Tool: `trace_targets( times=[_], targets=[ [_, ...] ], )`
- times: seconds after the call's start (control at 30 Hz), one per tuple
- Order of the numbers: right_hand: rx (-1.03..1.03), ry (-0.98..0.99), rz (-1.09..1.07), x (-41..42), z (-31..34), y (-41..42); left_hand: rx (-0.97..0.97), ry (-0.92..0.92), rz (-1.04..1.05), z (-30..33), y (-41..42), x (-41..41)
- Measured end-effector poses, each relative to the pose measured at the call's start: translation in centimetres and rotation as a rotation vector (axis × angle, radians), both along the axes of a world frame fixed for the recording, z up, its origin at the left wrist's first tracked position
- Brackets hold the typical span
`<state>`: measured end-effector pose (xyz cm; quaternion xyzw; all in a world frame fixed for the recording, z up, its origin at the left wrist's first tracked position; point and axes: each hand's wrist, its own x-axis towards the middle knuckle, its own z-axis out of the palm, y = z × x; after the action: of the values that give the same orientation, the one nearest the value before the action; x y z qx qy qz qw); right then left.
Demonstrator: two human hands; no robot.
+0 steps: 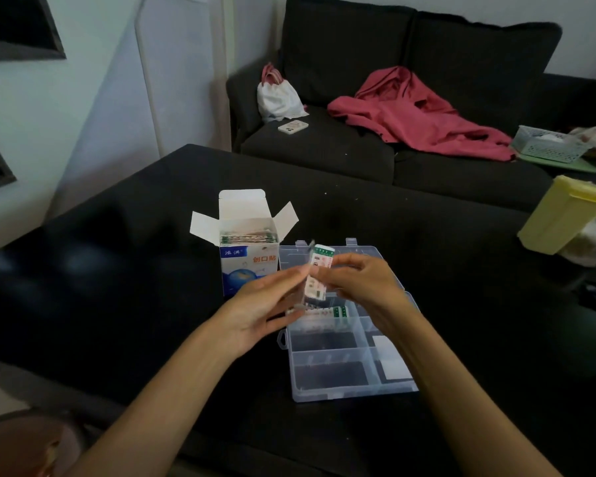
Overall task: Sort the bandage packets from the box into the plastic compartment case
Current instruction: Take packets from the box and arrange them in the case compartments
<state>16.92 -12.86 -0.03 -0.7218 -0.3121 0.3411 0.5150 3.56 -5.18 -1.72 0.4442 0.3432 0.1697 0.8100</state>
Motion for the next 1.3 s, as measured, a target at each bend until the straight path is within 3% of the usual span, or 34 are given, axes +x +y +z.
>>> trace_targets(
  times=[0.13, 0.3, 0.43, 0.6, 0.7, 0.8, 0.9, 1.07, 1.2, 1.3],
  targets=[
    [-0.015, -0.008, 0.044, 0.1, 0.3, -0.3, 0.003, 0.009, 0.063, -0.2, 0.2, -0.1],
    [-0.079, 0.2, 0.089, 1.7, 1.3, -1.4, 0.164, 0.051, 0.099, -0.5, 0.3, -0.4],
    [-0.042, -0.005, 0.081, 0.0, 0.5, -0.4, 0.281, 0.063, 0.113, -0.3, -0.5, 0.1],
    [0.068, -0.308, -0.139, -1.4, -1.2, 0.7, 0.213, 0.039, 0.112, 0.0, -1.0, 0.5],
    [0.136, -0.381, -0.221, -1.8, -1.4, 0.7, 0.193, -0.002, 0.114, -0.2, -1.1, 0.6],
    [0.119, -0.28, -0.224, -1.7, -1.2, 0.8, 0.221, -0.044, 0.134, -0.3, -1.1, 0.6],
    [0.075, 0.023, -0.096, -1.8, -0.9, 0.9, 0.253, -0.073, 0.19, -0.3, -1.0, 0.7],
    [0.141, 0.075, -0.068, -2.4, -0.7, 1.2, 0.4, -0.051, 0.254, -0.6, -0.8, 1.3],
    [0.189, -0.046, -0.058, -1.9, 0.7, 1.4, 0.753, 0.077, 0.208, -0.2, -0.4, 1.8],
    [0.149, -0.253, 0.072, 0.3, 1.8, 0.4, 0.925, 0.241, 0.173, -0.4, 0.7, 1.0]
  ],
)
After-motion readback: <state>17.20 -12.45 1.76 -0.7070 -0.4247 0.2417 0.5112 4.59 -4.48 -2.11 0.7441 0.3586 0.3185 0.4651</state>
